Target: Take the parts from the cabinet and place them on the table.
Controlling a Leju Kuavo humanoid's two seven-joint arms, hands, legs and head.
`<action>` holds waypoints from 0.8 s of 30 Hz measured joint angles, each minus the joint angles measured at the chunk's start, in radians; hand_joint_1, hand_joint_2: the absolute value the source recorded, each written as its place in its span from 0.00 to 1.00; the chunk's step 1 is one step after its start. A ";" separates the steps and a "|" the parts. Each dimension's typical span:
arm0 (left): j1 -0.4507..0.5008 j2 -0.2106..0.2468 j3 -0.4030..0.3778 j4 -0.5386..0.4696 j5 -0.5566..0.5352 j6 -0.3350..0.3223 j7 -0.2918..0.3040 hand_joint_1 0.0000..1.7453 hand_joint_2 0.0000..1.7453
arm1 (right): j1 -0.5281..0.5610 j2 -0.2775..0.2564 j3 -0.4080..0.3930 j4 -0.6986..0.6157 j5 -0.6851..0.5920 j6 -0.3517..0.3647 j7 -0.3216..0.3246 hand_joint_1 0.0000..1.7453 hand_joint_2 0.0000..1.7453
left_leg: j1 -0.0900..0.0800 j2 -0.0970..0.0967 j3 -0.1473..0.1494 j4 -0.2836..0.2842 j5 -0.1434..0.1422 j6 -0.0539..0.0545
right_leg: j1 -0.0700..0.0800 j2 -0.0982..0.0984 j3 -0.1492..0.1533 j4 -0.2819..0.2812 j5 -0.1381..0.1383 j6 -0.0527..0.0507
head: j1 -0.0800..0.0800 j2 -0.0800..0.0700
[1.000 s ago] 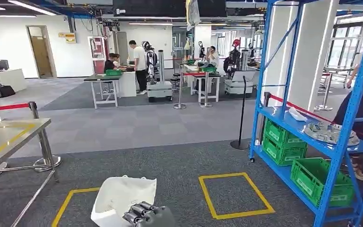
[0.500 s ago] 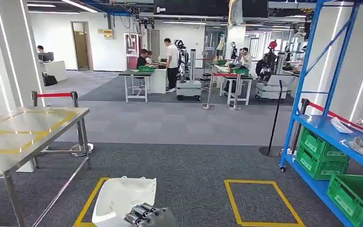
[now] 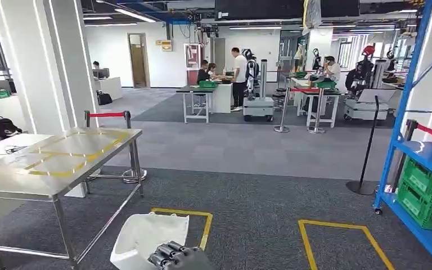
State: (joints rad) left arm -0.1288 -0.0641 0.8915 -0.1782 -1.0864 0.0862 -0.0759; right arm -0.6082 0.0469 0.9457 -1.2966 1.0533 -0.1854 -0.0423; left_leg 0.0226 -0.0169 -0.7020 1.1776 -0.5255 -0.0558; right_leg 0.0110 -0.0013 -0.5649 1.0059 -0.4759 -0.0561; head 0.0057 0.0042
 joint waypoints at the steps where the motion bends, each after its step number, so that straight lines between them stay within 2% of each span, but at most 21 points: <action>1: 0.000 0.001 0.000 0.000 0.000 0.000 0.000 0.00 1.00 | 0.001 0.000 0.000 0.001 0.000 0.000 0.000 1.00 1.00 | 0.000 0.005 -0.035 0.081 -0.036 -0.004 | 0.001 -0.014 -0.001 0.000 -0.001 -0.001 | 0.000 0.000; 2: 0.001 0.001 0.000 0.000 0.000 0.000 0.000 0.00 1.00 | 0.002 0.000 0.000 0.002 0.000 0.000 0.000 1.00 1.00 | 0.000 0.005 -0.060 0.143 -0.057 -0.007 | 0.001 -0.026 -0.003 0.001 -0.001 -0.001 | -0.001 0.000; 3: 0.002 0.001 0.000 0.000 0.000 0.000 0.001 0.00 1.00 | 0.002 0.000 0.000 0.002 0.000 0.001 0.000 1.00 1.00 | 0.001 0.007 -0.063 0.158 -0.053 -0.009 | 0.001 -0.039 -0.003 0.001 -0.001 -0.001 | -0.001 0.000; 5: 0.003 0.002 0.000 0.000 0.000 0.000 0.001 0.00 1.00 | 0.002 0.000 0.000 0.005 0.000 0.001 0.000 1.00 1.00 | 0.004 0.019 0.011 0.039 0.012 -0.014 | 0.000 -0.063 -0.003 0.004 -0.002 0.001 | -0.002 0.000; 6: 0.003 0.003 0.000 0.000 0.000 0.000 0.001 0.00 1.00 | 0.002 0.000 0.000 0.005 0.000 0.001 0.000 1.00 1.00 | 0.004 0.036 0.069 -0.064 0.052 -0.015 | -0.002 -0.074 -0.003 0.009 -0.005 0.006 | -0.001 0.000; 7: 0.002 0.003 0.000 -0.001 0.000 0.000 0.002 0.00 1.00 | 0.001 0.000 0.000 0.005 0.000 0.001 0.000 1.00 1.00 | 0.003 0.077 0.111 -0.145 0.059 -0.015 | 0.000 -0.082 -0.004 0.017 -0.011 0.013 | -0.002 0.000; 8: 0.000 -0.001 0.000 0.000 0.000 0.000 0.002 0.00 1.00 | 0.000 0.000 0.000 0.005 0.000 0.001 0.000 1.00 1.00 | -0.002 0.088 0.117 -0.144 0.055 -0.001 | 0.010 -0.086 -0.007 0.023 -0.016 0.019 | -0.002 0.000; 9: 0.001 0.001 0.000 -0.001 0.000 0.000 0.003 0.00 1.00 | -0.001 0.000 0.000 0.005 0.000 0.002 -0.001 1.00 1.00 | -0.001 0.072 0.112 -0.143 0.057 0.014 | 0.010 -0.091 -0.008 0.024 -0.017 0.022 | 0.002 0.000; 12: 0.005 0.000 0.000 -0.001 0.002 0.000 0.003 0.00 1.00 | -0.003 0.002 0.000 0.005 0.000 0.002 -0.001 1.00 1.00 | -0.001 0.044 0.107 -0.145 0.063 0.032 | 0.008 -0.117 -0.004 0.024 -0.020 0.035 | 0.002 0.000; 13: 0.006 -0.001 0.000 -0.001 0.002 0.001 0.002 0.00 1.00 | -0.003 0.002 0.000 0.005 0.001 0.003 -0.001 1.00 1.00 | 0.003 0.036 0.106 -0.147 0.066 0.037 | 0.001 -0.084 -0.006 0.040 -0.033 0.044 | 0.002 0.000; 14: 0.004 -0.001 0.000 -0.001 0.002 0.001 -0.001 0.00 1.00 | -0.005 0.002 0.000 0.005 0.001 0.003 -0.002 1.00 1.00 | 0.004 0.028 0.103 -0.146 0.068 0.043 | -0.002 -0.040 -0.028 0.087 -0.067 0.050 | 0.004 0.000; 15: 0.003 -0.001 0.000 -0.001 0.005 0.002 -0.003 0.00 1.00 | -0.004 0.001 0.000 0.005 0.002 0.004 -0.001 1.00 1.00 | 0.005 0.020 0.100 -0.146 0.070 0.047 | -0.006 -0.014 -0.066 0.170 -0.111 0.055 | 0.005 0.000; 16: 0.003 -0.001 0.000 -0.001 0.007 0.003 -0.006 0.00 1.00 | -0.002 0.000 0.000 0.006 0.002 0.005 -0.001 1.00 1.00 | 0.004 0.007 0.096 -0.146 0.072 0.049 | -0.008 -0.005 -0.113 0.268 -0.153 0.058 | 0.005 0.000; 17: 0.004 -0.001 0.000 -0.001 0.008 0.004 -0.006 0.00 1.00 | 0.000 -0.001 0.000 0.007 0.003 0.005 -0.001 1.00 1.00 | 0.003 -0.003 0.094 -0.146 0.073 0.050 | -0.009 -0.004 -0.146 0.331 -0.171 0.059 | 0.006 0.000; 18: 0.006 -0.001 0.000 -0.001 0.008 0.004 -0.006 0.00 1.00 | 0.000 -0.001 0.000 0.008 0.003 0.006 -0.001 1.00 1.00 | 0.002 -0.014 0.093 -0.145 0.074 0.049 | -0.010 -0.004 -0.162 0.358 -0.168 0.058 | 0.006 0.000; 19: 0.007 -0.001 0.000 -0.001 0.008 0.006 -0.006 0.00 1.00 | 0.000 -0.001 0.000 0.009 0.003 0.006 -0.001 1.00 1.00 | 0.002 -0.027 0.092 -0.145 0.076 0.047 | -0.010 -0.002 -0.149 0.330 -0.141 0.055 | 0.006 0.000; 20: 0.007 -0.001 0.000 -0.001 0.008 0.006 -0.006 0.00 1.00 | 0.000 -0.001 0.000 0.009 0.003 0.006 -0.001 1.00 1.00 | 0.002 -0.039 0.093 -0.145 0.077 0.045 | -0.010 0.001 -0.118 0.265 -0.103 0.051 | 0.006 0.000; 21: 0.006 -0.001 0.000 -0.001 0.008 0.006 -0.006 0.00 1.00 | -0.001 -0.001 0.000 0.009 0.003 0.006 -0.001 1.00 1.00 | 0.003 -0.052 0.093 -0.145 0.078 0.043 | -0.010 0.009 -0.071 0.169 -0.055 0.045 | 0.006 0.000; 22: 0.006 -0.002 0.000 -0.001 0.008 0.006 -0.006 0.00 1.00 | -0.002 -0.001 0.000 0.009 0.003 0.006 -0.001 1.00 1.00 | 0.004 -0.063 0.093 -0.145 0.081 0.039 | -0.010 0.032 -0.023 0.076 -0.016 0.040 | 0.006 0.000; 23: 0.006 -0.005 0.000 -0.001 0.008 0.006 -0.006 0.00 1.00 | -0.002 -0.001 0.000 0.009 0.003 0.006 -0.001 1.00 1.00 | 0.007 -0.070 0.090 -0.145 0.084 0.033 | -0.010 0.072 -0.005 0.032 -0.024 0.040 | 0.006 0.000; 24: 0.006 -0.004 0.000 -0.001 0.008 0.006 -0.006 0.00 1.00 | -0.002 -0.001 0.000 0.009 0.003 0.007 -0.001 1.00 1.00 | 0.003 -0.079 0.087 -0.145 0.087 0.026 | -0.002 0.068 -0.006 0.023 -0.015 0.035 | 0.005 0.000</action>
State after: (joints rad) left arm -0.1230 -0.0683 0.8919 -0.1789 -1.0788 0.0923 -0.0816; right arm -0.6107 0.0458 0.9457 -1.2875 1.0563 -0.1785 -0.0435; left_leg 0.0254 -0.0958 -0.6153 1.0323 -0.4388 -0.0297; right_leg 0.0089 0.0665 -0.5713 1.0286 -0.4904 -0.0209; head 0.0103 0.0042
